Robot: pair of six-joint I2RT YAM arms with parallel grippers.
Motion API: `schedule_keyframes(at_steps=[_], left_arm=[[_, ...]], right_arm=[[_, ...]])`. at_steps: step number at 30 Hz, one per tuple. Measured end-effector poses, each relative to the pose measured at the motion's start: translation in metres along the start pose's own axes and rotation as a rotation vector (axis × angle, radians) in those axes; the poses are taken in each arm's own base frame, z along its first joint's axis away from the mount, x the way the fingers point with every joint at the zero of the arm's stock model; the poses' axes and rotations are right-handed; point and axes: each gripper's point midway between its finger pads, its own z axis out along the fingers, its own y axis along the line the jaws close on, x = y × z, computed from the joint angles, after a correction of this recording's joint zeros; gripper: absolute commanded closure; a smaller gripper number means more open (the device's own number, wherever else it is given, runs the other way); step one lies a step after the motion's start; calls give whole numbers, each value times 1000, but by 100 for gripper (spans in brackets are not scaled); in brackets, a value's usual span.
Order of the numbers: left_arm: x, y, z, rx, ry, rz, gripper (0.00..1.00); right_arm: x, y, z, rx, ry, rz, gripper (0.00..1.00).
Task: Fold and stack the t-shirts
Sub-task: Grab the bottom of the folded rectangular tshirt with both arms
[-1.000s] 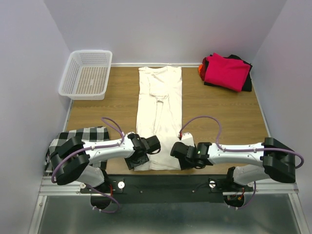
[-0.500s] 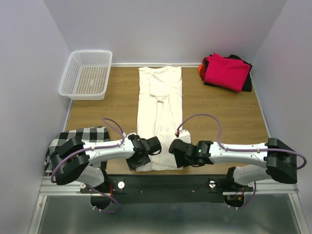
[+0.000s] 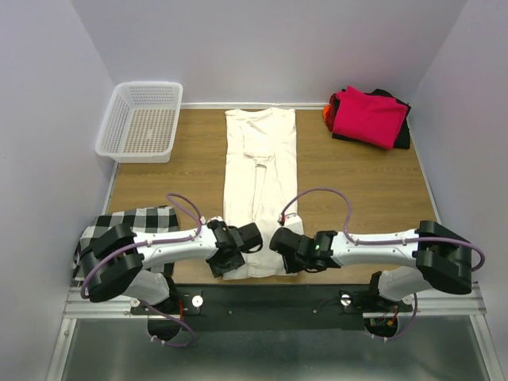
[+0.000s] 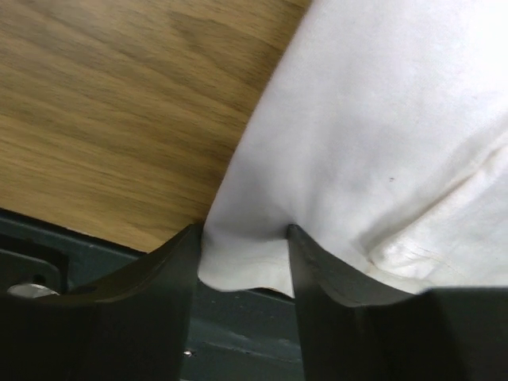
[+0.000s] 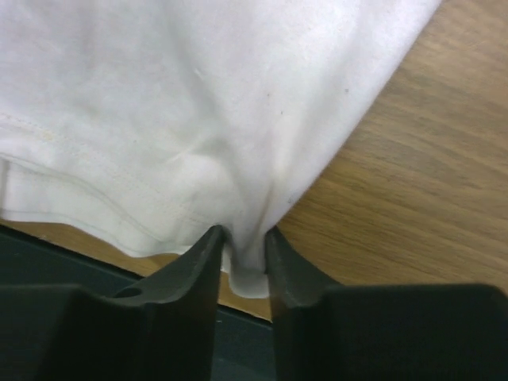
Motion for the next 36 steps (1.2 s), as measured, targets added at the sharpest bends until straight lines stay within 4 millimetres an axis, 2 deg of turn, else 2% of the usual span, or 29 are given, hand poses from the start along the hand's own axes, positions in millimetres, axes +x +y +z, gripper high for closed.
schedule_keyframes(at_steps=[1, 2, 4, 5, 7, 12, 16, 24, 31, 36], left_arm=[[0, -1, 0, 4, 1, -1, 52], [1, -3, 0, 16, 2, -2, 61], [3, -7, 0, 37, 4, -1, 74], [5, -8, 0, 45, 9, 5, 89], [9, -11, -1, 61, 18, 9, 99], [20, -16, -4, 96, 44, 24, 100], [27, -18, -6, 109, 58, 42, 100], [30, -25, -12, 93, 45, 82, 100], [8, -48, -36, 137, -41, 71, 100], [-26, -66, -50, 158, -120, 46, 100]], right_arm=[[0, 1, 0, -7, -1, 3, 75], [1, 3, 0, -22, -5, 13, 81], [3, 3, 0, -39, -6, 27, 83], [4, 3, -1, -48, -8, 33, 84], [9, 0, -4, -62, -2, 52, 86], [21, -7, -12, -88, 24, 84, 90], [26, -12, -15, -74, 39, 91, 99], [22, -17, -26, -36, 52, 85, 99], [-10, -19, -48, 6, -39, 72, 99], [-33, -21, -58, 43, -113, 58, 99]])
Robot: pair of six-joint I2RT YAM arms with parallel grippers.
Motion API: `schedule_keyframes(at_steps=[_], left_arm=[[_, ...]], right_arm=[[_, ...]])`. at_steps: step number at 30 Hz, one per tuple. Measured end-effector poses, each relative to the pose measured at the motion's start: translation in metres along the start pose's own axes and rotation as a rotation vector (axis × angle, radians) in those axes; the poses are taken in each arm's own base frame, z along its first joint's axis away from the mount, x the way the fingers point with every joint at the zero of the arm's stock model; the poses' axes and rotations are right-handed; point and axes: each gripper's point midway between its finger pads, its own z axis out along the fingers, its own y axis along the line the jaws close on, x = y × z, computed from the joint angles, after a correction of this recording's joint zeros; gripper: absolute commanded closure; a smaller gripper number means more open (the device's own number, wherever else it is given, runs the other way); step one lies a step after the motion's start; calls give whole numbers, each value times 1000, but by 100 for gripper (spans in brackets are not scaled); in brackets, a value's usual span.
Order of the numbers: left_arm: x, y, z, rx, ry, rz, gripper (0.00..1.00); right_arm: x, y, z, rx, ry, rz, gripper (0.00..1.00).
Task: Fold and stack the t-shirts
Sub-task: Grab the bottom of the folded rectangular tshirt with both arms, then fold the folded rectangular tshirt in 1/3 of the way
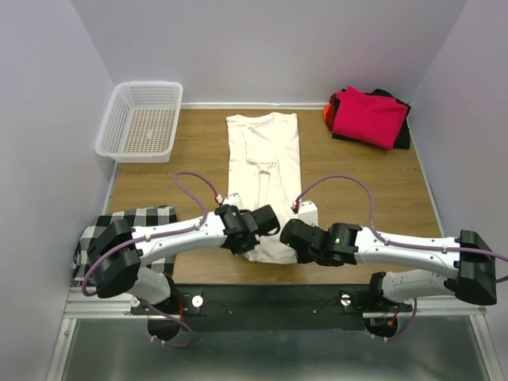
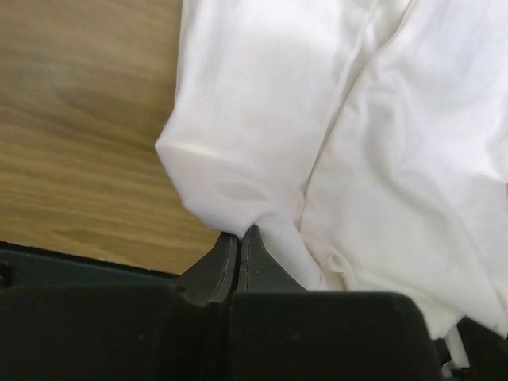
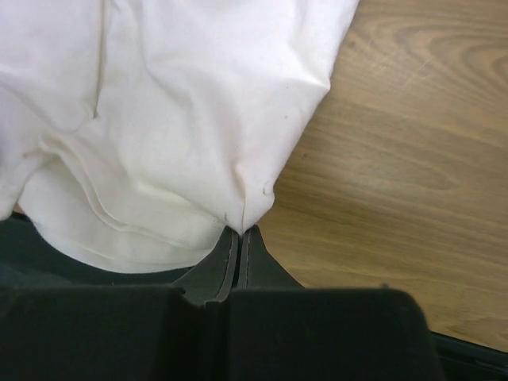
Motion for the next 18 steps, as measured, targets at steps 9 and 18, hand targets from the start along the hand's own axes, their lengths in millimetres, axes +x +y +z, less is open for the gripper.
schedule_keyframes(at_steps=[9, 18], left_arm=[[-83, -17, -1, -18, -160, -38, 100], [-156, -30, 0, -14, -270, -23, 100]], right_arm=[[-45, -7, -3, 89, -121, 17, 99], [-103, -20, 14, 184, -210, 80, 99]])
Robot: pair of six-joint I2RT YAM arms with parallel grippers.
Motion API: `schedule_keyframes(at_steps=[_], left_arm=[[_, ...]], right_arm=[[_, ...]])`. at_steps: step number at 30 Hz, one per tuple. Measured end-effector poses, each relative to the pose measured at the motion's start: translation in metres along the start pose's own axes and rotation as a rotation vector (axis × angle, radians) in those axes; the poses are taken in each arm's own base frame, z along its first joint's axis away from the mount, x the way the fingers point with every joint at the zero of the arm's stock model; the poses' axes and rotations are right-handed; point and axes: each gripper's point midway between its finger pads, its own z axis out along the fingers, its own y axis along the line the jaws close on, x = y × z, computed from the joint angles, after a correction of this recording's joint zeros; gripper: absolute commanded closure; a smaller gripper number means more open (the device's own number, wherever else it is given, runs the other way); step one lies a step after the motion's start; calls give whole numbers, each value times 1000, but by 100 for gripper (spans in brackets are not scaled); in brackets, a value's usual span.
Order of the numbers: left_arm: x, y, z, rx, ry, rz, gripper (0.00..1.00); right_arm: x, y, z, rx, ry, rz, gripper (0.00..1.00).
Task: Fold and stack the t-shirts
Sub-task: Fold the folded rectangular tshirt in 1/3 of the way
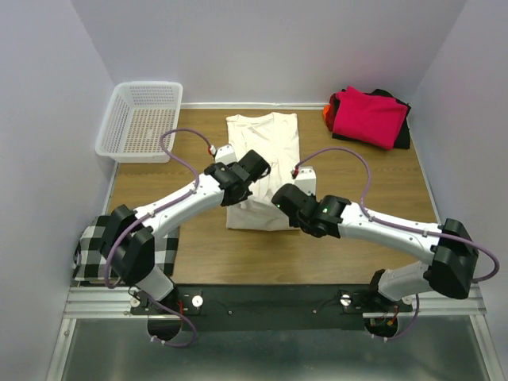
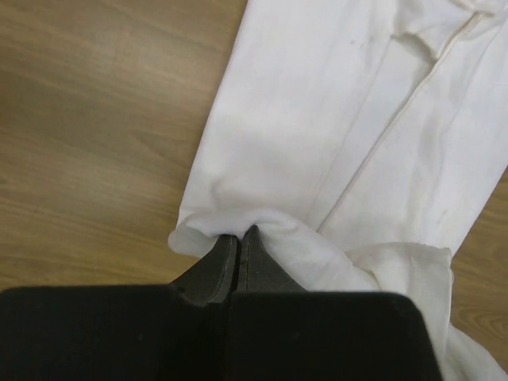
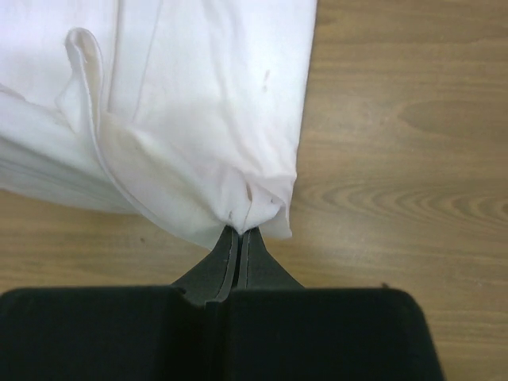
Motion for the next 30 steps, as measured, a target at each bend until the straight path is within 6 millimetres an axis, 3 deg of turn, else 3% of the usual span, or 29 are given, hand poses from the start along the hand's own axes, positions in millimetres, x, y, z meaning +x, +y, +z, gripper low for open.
schedule_keyframes(at_steps=[17, 27, 29, 30], left_arm=[[-102, -40, 81, -8, -125, 118, 100], [-135, -68, 145, 35, -93, 203, 100], [-141, -76, 156, 54, -84, 223, 100], [-144, -81, 161, 69, -82, 234, 91]], right_arm=[[-91, -13, 110, 100, -71, 30, 99], [-111, -21, 158, 98, -44, 40, 98], [-115, -26, 169, 103, -36, 51, 83], [-117, -28, 175, 104, -32, 57, 66]])
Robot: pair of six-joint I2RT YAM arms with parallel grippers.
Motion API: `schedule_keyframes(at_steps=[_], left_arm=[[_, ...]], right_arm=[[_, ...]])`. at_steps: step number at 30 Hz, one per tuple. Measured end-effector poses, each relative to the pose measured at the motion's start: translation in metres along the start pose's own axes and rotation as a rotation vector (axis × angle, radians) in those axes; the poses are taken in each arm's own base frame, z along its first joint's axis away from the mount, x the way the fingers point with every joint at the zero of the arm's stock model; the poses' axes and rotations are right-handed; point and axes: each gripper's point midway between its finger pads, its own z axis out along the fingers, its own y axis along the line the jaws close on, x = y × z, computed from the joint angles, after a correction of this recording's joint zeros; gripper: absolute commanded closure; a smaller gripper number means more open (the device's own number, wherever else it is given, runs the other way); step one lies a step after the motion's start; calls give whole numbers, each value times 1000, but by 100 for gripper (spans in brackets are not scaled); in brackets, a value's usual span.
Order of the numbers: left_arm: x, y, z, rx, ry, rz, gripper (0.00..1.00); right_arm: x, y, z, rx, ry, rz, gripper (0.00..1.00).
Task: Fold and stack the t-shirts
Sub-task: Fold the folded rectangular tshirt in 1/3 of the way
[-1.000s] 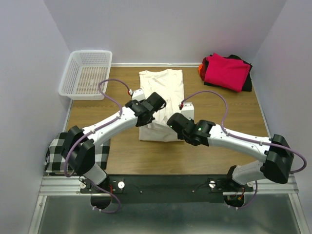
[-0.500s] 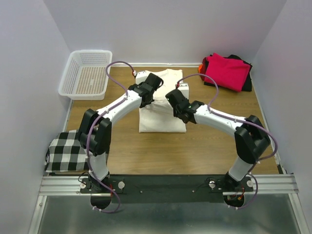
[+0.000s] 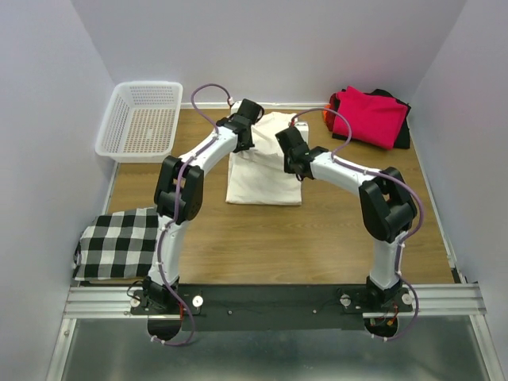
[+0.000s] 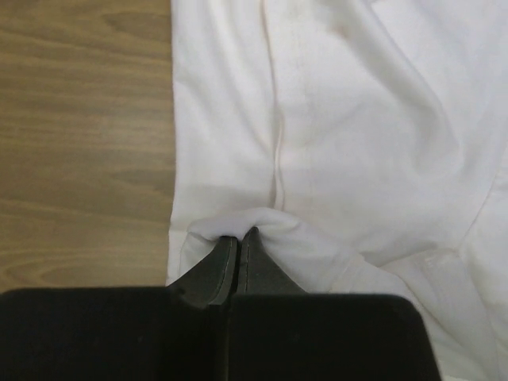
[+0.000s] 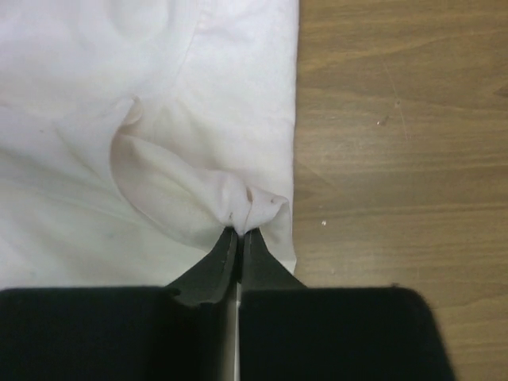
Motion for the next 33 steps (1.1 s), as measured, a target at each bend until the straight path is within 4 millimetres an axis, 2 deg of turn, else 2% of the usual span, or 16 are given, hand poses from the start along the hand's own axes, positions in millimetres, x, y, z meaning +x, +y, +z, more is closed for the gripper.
schedule_keyframes(at_steps=[2, 3, 6, 8, 9, 13, 15, 17, 20, 23, 29, 33], left_arm=[[-9, -7, 10, 30, 3, 13, 86], [-14, -8, 14, 36, -3, 22, 79], [-31, 1, 18, 25, -27, 17, 74], [-44, 14, 17, 3, -55, 7, 70], [-51, 21, 14, -15, -73, 1, 64], [-68, 46, 0, -69, -124, -16, 56], [-75, 51, -10, -76, -149, -14, 53], [-81, 52, -17, -77, -174, -9, 53], [-84, 52, -20, -73, -186, 7, 53], [-74, 52, -17, -60, -160, 37, 53], [-21, 60, -8, -28, -34, 110, 56], [11, 62, -7, 13, 41, 142, 57]], right_arm=[[-4, -4, 10, 5, 6, 7, 50], [-6, -8, 15, 14, 9, 7, 39], [-14, -26, 23, 49, 19, 8, 29], [-23, -35, 24, 70, 14, 19, 28], [-35, -40, 24, 75, -3, 30, 28], [-78, -49, 19, 84, -80, 69, 28], [-92, -49, 16, 81, -108, 75, 28], [-100, -47, 14, 73, -126, 78, 28], [-96, -45, 14, 62, -116, 74, 29], [-78, -43, 15, 39, -75, 65, 29], [-40, -36, 11, -8, 13, 43, 29], [-27, -8, 2, -71, 32, 5, 30]])
